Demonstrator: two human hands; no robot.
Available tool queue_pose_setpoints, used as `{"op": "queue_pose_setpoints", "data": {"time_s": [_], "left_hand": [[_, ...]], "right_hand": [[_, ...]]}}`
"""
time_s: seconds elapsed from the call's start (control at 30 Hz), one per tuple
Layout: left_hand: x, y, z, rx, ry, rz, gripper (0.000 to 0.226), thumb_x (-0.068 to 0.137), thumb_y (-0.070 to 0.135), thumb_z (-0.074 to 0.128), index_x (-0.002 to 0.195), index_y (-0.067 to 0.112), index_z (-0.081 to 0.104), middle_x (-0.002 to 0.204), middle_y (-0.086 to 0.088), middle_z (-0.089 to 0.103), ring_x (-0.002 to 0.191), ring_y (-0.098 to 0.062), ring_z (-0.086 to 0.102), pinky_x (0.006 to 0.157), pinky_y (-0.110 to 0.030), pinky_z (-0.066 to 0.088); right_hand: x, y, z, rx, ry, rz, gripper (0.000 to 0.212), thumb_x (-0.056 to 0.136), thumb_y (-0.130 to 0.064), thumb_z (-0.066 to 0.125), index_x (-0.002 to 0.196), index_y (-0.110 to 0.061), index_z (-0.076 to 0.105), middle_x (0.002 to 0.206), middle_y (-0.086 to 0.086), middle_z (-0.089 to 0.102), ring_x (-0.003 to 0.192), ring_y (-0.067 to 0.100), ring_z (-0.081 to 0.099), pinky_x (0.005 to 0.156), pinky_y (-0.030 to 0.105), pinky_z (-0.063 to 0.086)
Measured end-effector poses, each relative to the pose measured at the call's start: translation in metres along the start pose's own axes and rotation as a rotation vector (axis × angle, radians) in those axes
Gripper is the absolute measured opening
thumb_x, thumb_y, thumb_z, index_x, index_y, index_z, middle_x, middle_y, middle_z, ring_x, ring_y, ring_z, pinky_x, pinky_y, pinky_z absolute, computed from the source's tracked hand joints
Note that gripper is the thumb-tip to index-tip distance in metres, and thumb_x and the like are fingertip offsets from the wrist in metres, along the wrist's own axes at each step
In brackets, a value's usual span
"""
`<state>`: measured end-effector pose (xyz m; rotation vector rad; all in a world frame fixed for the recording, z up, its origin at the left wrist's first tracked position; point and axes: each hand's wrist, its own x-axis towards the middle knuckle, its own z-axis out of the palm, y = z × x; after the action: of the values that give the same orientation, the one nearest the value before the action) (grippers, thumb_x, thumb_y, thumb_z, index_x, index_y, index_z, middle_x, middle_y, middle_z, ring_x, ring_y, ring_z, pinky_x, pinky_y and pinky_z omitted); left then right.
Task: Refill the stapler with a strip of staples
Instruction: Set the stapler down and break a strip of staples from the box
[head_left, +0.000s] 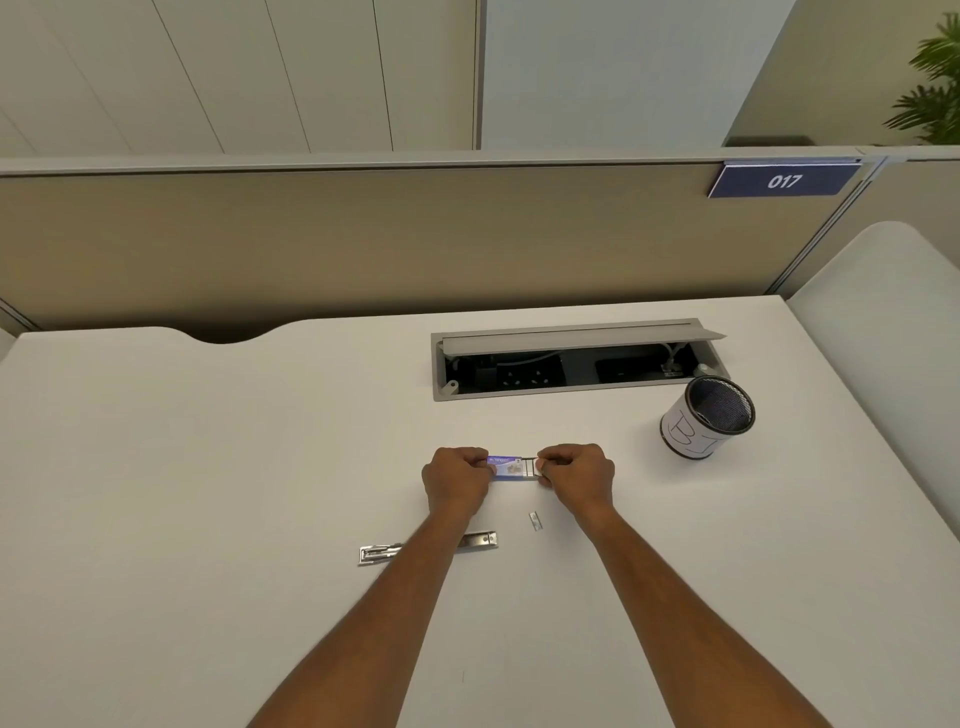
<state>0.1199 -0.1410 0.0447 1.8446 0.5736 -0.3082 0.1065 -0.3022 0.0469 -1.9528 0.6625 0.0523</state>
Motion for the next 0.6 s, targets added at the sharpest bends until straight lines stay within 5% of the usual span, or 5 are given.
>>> {"op": "queue_pose_setpoints", "data": {"time_s": [0.6], "left_hand": [[0.016,0.006,0.017,0.041,0.022,0.031,0.020,0.084,0.006,0.080,0.104,0.010,0.083,0.109,-0.010,0.081,0.104,-0.028,0.073,0.097,-0.040,0.060]], "right_hand": [[0.014,-0.008,0.014,-0.039,-0.011,-0.064,0.015,0.084,-0.005,0.074,0.098,-0.005,0.080,0.099,0.015,0.079,0.088,0.027,0.075,0.085,0.039,0.062]]}}
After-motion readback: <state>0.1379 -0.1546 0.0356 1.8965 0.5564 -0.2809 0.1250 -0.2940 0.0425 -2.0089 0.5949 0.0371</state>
